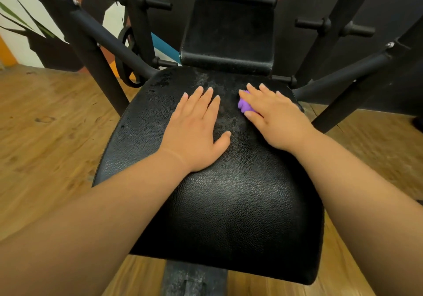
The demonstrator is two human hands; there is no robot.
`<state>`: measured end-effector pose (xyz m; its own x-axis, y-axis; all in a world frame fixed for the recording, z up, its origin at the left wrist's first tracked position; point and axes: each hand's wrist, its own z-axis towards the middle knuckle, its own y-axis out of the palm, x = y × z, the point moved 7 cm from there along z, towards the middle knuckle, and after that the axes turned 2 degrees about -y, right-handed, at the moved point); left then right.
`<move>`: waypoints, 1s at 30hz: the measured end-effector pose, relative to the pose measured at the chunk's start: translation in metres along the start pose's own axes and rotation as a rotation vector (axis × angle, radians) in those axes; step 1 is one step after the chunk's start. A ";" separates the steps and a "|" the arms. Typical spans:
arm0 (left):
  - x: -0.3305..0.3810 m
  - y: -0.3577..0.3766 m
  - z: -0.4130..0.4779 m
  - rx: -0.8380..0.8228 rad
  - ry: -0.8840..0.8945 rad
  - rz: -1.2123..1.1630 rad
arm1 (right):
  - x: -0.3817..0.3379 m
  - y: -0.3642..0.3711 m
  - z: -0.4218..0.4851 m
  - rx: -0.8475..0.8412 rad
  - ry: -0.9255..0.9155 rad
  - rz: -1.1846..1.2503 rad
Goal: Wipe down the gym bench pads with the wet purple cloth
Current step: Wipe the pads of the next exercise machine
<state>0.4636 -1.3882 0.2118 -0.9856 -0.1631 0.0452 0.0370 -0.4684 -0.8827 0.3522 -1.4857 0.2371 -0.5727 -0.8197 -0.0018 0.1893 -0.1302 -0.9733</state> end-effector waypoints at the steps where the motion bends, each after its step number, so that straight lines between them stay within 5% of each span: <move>1: -0.001 0.000 0.000 0.001 -0.018 0.009 | -0.002 0.000 -0.004 -0.007 -0.022 0.017; 6: -0.003 0.002 -0.001 -0.022 -0.072 0.010 | -0.011 0.006 -0.031 -0.049 -0.157 0.086; 14: -0.005 0.003 0.000 -0.067 -0.089 0.055 | 0.005 -0.005 0.013 -0.021 -0.074 0.034; 19: -0.005 0.004 0.000 -0.073 -0.093 0.037 | -0.001 0.003 -0.015 -0.030 -0.246 0.105; 30: -0.005 0.003 -0.001 -0.088 -0.098 0.030 | 0.006 -0.008 0.036 0.016 -0.137 0.098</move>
<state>0.4687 -1.3884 0.2083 -0.9633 -0.2617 0.0592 0.0479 -0.3848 -0.9217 0.3754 -1.5099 0.2526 -0.4367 -0.8973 -0.0640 0.2523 -0.0539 -0.9661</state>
